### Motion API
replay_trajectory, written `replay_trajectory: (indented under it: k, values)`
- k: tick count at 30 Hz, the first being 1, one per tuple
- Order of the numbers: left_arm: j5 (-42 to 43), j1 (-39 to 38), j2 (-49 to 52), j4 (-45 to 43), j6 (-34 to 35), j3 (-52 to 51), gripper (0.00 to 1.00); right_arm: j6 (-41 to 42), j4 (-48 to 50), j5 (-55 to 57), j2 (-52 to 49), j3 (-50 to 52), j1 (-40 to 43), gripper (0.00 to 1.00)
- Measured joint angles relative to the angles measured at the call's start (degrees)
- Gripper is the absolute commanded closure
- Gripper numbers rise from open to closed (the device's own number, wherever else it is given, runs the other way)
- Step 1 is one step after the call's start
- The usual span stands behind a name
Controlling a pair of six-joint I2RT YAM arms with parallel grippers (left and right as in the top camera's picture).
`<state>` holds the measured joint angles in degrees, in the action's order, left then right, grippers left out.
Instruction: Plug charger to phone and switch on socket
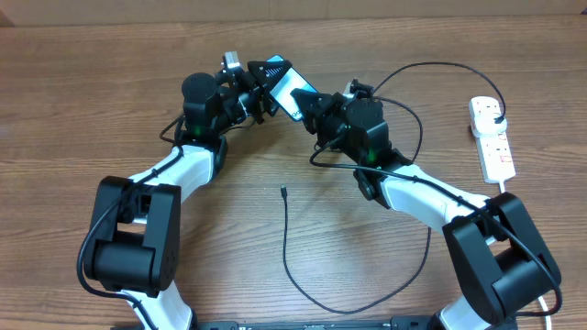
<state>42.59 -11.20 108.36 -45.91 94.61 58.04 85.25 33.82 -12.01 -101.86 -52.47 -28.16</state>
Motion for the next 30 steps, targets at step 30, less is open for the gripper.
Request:
replay_trajectory:
  k: [30]
  values:
    - [0.98,0.07,0.55,0.09,0.63,-0.70,0.85,-1.36,0.26,-1.09,0.13,-0.52,-0.02,0.84]
